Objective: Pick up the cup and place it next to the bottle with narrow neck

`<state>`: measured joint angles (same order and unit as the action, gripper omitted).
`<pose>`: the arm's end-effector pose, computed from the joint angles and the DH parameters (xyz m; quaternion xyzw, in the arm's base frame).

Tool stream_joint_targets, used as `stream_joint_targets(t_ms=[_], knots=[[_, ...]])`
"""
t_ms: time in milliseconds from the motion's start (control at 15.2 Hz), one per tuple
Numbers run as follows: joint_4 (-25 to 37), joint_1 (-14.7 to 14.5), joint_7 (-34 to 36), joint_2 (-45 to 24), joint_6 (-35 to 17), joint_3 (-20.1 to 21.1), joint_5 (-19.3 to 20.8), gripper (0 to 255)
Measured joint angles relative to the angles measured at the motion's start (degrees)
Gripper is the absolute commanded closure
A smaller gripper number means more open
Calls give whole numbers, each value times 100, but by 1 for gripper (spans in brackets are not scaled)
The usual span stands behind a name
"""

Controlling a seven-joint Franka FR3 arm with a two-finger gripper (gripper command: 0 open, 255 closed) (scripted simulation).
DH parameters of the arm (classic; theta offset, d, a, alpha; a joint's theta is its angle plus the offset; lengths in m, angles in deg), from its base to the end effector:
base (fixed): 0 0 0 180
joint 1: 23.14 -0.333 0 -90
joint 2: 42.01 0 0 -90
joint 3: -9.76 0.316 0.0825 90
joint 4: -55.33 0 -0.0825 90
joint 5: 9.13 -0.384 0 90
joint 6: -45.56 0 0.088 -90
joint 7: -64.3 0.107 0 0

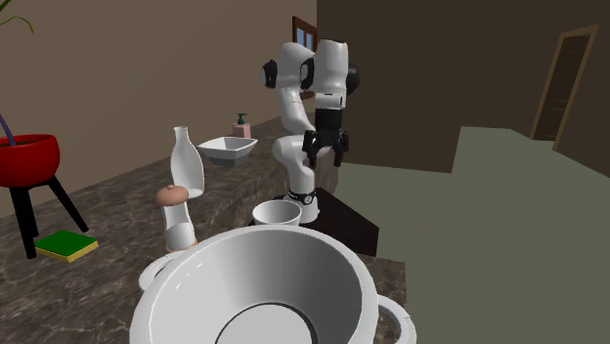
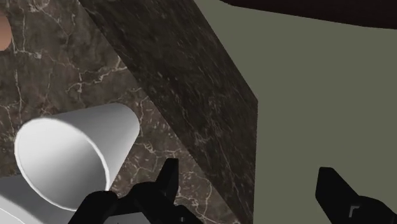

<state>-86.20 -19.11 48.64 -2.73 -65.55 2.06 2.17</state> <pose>0.3504 -0.0928 0.5346 0.9930 0.0743 0.0624 0.0676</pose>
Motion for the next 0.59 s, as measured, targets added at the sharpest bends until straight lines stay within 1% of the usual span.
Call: stream_joint_targets(t_ms=[330, 594], knots=[[64, 184, -381, -612, -856, -455, 289, 0], [288, 264, -674, -1267, -1540, -808, 397, 0]])
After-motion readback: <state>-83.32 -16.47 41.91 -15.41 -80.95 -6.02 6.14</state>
